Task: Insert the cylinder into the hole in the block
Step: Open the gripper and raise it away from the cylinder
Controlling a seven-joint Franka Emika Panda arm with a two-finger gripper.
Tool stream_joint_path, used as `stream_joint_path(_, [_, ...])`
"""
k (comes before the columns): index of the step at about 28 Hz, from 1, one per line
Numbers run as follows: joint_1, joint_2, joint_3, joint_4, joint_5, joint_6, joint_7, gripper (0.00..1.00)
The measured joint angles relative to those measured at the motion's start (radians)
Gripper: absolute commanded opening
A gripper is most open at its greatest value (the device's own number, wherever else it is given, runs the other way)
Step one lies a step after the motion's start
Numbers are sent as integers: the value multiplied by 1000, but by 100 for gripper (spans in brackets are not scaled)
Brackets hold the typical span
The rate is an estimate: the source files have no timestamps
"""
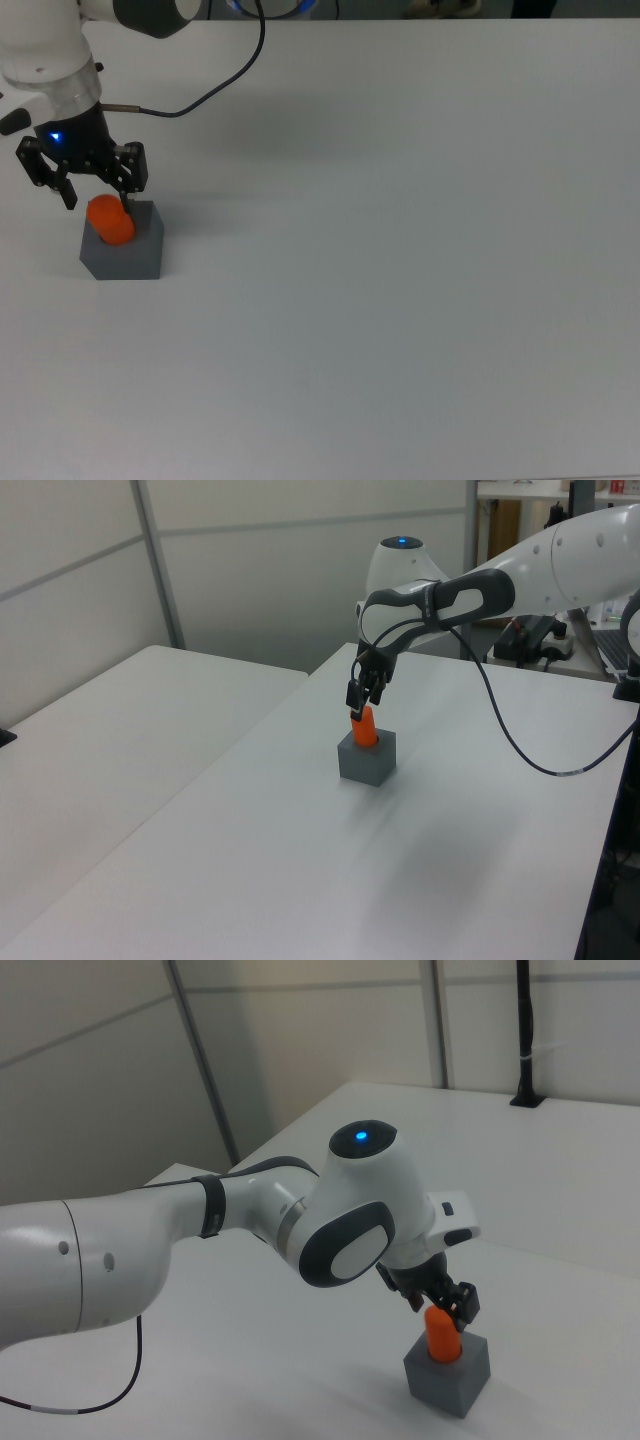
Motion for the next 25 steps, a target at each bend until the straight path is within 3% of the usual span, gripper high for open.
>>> stream_joint_path(7, [1, -25, 1, 79, -9, -155, -1, 100])
stream_joint_path(15, [29, -59, 8, 192, -125, -409, -1, 100])
stream_joint_path(25, [53, -61, 10, 235, -136, -523, 0, 100])
